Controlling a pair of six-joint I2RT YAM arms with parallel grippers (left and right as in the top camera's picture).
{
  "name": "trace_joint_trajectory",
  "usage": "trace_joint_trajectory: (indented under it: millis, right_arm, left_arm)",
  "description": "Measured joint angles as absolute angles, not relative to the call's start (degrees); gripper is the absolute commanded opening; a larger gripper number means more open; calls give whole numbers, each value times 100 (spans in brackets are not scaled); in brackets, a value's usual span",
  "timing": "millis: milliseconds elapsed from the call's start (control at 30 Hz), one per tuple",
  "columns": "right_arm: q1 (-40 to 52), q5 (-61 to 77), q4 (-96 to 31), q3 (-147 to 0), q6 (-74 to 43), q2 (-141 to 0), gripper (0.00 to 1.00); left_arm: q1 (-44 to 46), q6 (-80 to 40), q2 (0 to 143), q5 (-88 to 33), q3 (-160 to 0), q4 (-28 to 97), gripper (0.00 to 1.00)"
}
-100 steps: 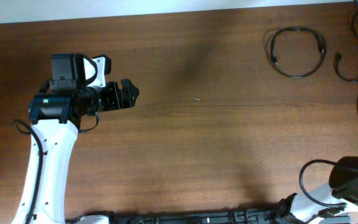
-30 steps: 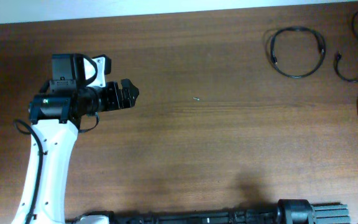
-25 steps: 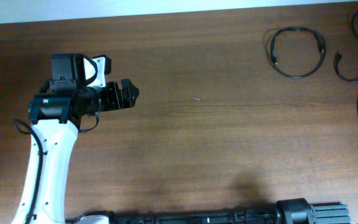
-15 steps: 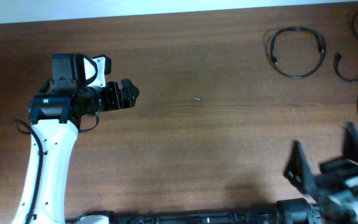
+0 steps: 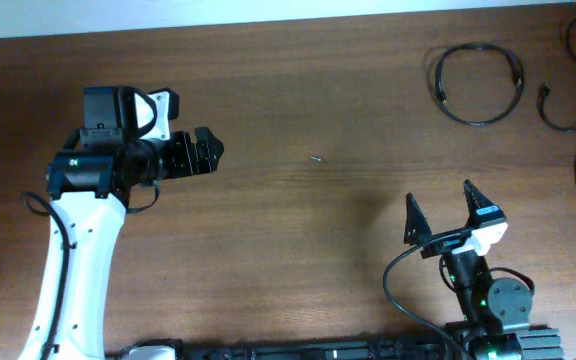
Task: Untangle cables
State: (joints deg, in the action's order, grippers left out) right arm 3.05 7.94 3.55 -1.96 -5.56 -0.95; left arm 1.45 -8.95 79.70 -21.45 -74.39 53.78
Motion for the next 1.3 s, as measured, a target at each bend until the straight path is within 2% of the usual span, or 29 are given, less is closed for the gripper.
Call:
trace_joint_trajectory:
  millis: [333,967,1067,1300]
  right_arm:
    - [305,733,-344,-60,-242,-106,99]
    - [305,731,-346,-60,-233,-106,99]
    - [305,733,-346,-60,-231,-106,99]
    - [305,733,-346,-60,-233,-106,99]
  left_arm:
    - [145,-895,7970,-2145,-7439,5378,99]
    - [150,-895,7905,-2145,-7439,5378,99]
    - [150,-895,7491,-2141,-7437,5380,99]
    - [150,-895,5271,-2145,-7441,5382,99]
